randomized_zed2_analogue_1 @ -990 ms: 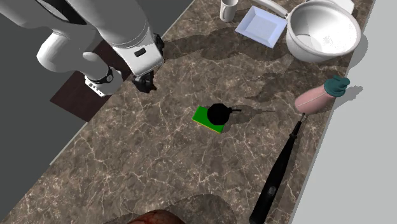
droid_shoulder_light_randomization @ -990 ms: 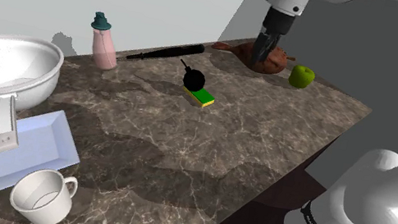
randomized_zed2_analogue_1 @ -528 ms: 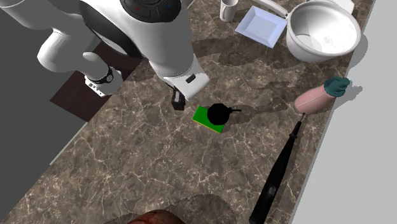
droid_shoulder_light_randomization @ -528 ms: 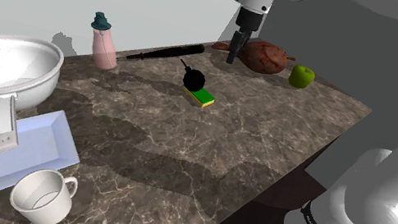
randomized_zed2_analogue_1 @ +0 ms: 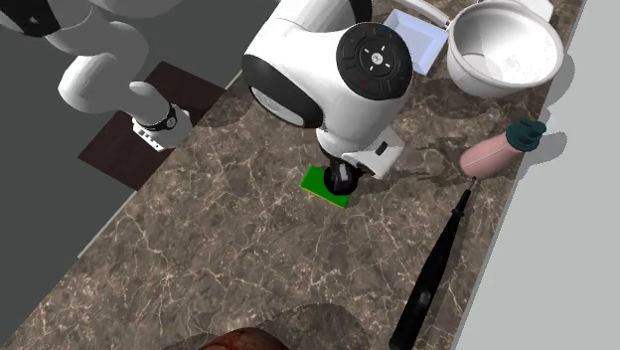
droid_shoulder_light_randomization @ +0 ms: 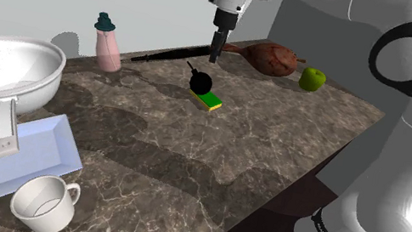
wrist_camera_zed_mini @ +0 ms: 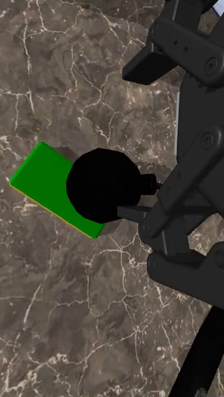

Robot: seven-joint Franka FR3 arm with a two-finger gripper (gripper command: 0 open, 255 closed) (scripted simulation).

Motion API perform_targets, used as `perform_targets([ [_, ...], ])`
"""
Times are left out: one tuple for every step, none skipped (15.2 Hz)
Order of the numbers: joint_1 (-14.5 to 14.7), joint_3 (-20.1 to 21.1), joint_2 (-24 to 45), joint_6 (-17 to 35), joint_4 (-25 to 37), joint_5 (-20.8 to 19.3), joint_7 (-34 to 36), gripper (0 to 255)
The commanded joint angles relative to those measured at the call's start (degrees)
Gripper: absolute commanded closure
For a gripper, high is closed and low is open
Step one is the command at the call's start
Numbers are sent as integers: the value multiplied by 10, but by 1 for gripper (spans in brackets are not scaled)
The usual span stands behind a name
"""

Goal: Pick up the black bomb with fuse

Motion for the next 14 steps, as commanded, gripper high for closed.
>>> perform_targets([
  [-4, 5, 55, -14, 62, 4, -25, 0],
  [-5, 9, 84, -24, 99, 6, -34, 0],
  [-6, 12, 114, -37, 139, 7, -43, 0],
  [-7, 17, 146, -51, 182, 8, -50, 0],
  [-9, 20, 174, -64, 222, 8, -56, 0],
  [-8, 20, 173, -56, 211, 8, -57, 0],
  [-8, 20, 172, -47, 202, 8, -58, 0],
  [-7, 20, 170, -39, 192, 8, -60, 0],
  [-7, 20, 170, -31, 184, 8, -61, 0],
  [-6, 20, 169, -23, 175, 8, -62, 0],
  [-6, 20, 169, -15, 167, 8, -63, 0],
  [-5, 20, 169, -7, 159, 9, -64, 0],
  [-5, 20, 169, -3, 154, 9, -64, 0],
  [-5, 20, 169, -3, 154, 9, -64, 0],
])
